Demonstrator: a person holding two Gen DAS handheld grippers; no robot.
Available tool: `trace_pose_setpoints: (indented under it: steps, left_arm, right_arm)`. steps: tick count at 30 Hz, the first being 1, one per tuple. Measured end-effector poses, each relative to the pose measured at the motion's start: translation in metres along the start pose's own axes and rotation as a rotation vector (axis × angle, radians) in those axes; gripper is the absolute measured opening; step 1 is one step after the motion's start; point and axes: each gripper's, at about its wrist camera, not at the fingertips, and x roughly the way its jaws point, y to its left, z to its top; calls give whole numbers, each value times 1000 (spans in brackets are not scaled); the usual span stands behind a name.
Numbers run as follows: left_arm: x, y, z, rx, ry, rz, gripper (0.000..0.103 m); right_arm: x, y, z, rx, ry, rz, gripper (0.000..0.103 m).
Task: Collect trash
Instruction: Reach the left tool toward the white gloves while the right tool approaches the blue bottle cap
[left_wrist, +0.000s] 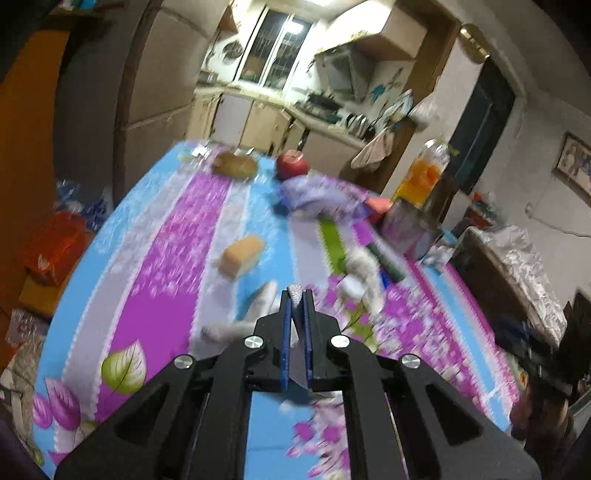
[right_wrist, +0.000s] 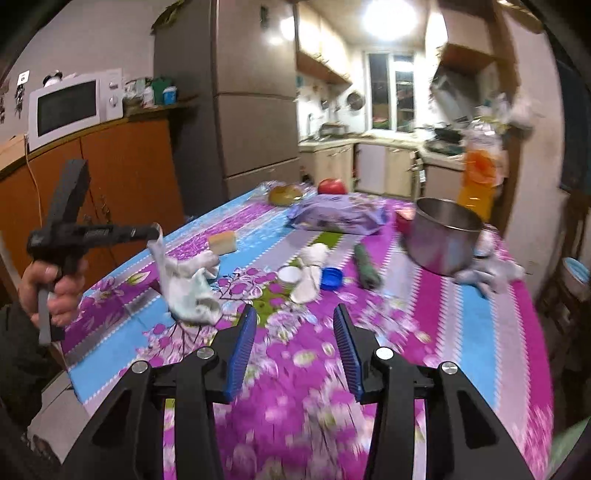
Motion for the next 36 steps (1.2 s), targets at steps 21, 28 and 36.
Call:
trace_pose_setpoints:
  steps: [21, 28, 36]
  left_arm:
    - [-1, 59, -41, -126, 86, 8, 45]
    - [-1, 55, -51, -103, 122, -5, 53]
    - [10, 44, -52, -113, 104, 0, 53]
  right_arm:
    - [220, -43, 38, -99, 316, -52, 43]
    - [215, -44, 41, -74, 279, -56, 40]
    - [140, -39, 26, 21, 163, -31, 40]
